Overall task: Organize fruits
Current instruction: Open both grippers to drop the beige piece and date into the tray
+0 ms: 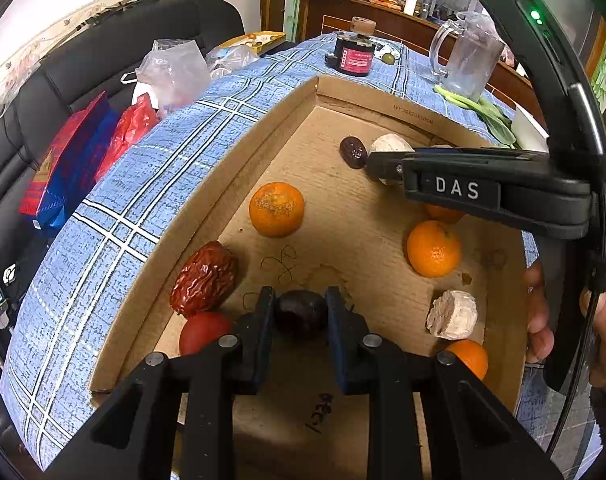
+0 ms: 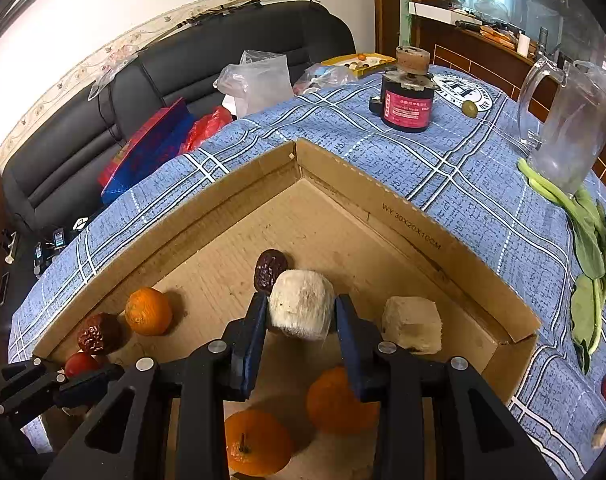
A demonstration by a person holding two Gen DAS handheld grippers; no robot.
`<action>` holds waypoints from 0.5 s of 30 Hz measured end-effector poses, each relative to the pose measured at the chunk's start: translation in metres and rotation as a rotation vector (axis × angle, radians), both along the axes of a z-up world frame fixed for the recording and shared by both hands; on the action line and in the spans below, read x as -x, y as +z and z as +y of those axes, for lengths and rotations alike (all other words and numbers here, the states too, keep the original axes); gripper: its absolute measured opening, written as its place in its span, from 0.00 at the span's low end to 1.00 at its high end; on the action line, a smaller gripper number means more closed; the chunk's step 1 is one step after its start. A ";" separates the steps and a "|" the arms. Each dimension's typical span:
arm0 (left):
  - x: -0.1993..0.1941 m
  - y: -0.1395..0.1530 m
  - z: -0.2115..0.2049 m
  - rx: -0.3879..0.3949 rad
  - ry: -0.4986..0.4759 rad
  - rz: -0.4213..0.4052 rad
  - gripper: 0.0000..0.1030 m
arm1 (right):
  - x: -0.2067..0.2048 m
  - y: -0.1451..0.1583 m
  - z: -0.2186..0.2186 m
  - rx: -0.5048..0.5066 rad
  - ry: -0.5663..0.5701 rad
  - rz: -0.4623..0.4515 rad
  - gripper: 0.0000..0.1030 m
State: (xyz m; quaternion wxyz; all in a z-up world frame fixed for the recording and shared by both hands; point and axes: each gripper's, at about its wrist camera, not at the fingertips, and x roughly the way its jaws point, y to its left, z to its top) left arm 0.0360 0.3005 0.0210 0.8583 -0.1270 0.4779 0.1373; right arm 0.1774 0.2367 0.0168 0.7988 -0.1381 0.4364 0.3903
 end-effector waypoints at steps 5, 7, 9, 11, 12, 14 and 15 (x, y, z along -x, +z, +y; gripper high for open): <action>0.002 0.000 0.001 -0.002 -0.007 0.001 0.24 | 0.001 0.002 -0.004 0.008 -0.009 -0.007 0.37; 0.003 0.000 0.000 -0.004 -0.015 0.003 0.26 | 0.002 0.004 -0.006 0.013 -0.014 -0.011 0.37; 0.006 0.001 -0.002 -0.002 -0.022 -0.001 0.29 | 0.002 0.004 -0.009 0.019 -0.021 -0.010 0.37; 0.008 0.002 -0.004 -0.006 -0.031 -0.007 0.37 | 0.003 0.006 -0.012 0.022 -0.029 -0.012 0.37; 0.010 0.003 -0.005 -0.011 -0.035 -0.010 0.39 | 0.004 0.007 -0.014 0.022 -0.034 -0.014 0.37; 0.013 0.005 -0.007 -0.016 -0.040 -0.017 0.46 | 0.006 0.009 -0.017 0.019 -0.042 -0.010 0.38; 0.014 0.005 -0.007 -0.017 -0.041 -0.018 0.47 | 0.007 0.010 -0.019 0.019 -0.045 -0.008 0.38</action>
